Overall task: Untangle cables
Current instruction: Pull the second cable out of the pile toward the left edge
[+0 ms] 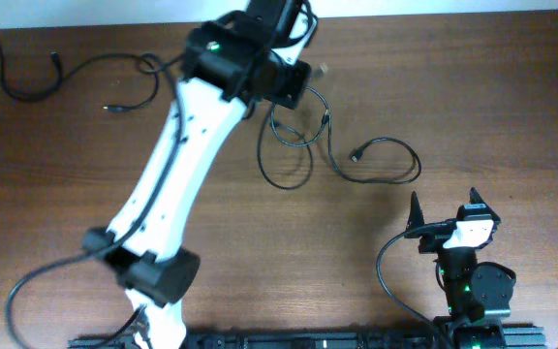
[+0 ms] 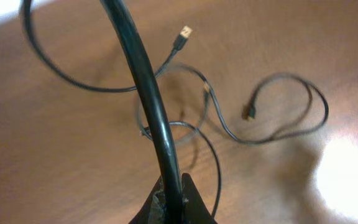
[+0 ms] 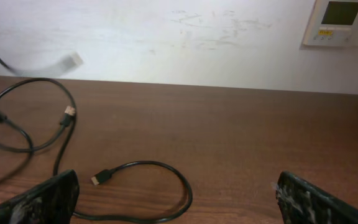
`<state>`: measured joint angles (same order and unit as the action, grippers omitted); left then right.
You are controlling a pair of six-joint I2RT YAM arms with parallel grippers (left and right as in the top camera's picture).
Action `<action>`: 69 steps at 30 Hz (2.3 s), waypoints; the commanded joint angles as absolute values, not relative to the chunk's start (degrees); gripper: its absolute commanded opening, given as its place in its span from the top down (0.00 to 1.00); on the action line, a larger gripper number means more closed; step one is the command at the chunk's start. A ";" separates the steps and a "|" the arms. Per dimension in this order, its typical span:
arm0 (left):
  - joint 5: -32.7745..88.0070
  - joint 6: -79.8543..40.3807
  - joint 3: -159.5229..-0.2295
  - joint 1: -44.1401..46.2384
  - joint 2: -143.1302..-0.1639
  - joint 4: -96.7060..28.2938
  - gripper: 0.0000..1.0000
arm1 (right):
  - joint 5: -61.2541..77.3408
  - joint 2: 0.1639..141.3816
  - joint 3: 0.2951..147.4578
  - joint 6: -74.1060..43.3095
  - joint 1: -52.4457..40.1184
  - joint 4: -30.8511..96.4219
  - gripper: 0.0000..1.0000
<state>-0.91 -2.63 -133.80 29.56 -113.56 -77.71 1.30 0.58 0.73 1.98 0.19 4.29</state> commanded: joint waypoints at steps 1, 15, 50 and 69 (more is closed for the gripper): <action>-9.26 -3.66 -135.37 29.19 -106.56 -74.30 1.00 | 0.99 0.21 0.32 2.13 0.40 4.49 0.02; -20.45 3.11 -135.39 28.97 -94.21 -35.75 1.00 | 1.02 0.19 0.32 2.13 0.40 4.49 0.02; -46.35 5.82 -152.97 27.99 -101.49 -73.73 1.00 | 1.02 0.21 0.32 2.13 0.38 4.49 0.02; -44.88 -44.36 -152.59 -14.44 -105.91 -84.58 1.00 | 1.02 0.21 0.32 2.13 0.40 4.49 0.02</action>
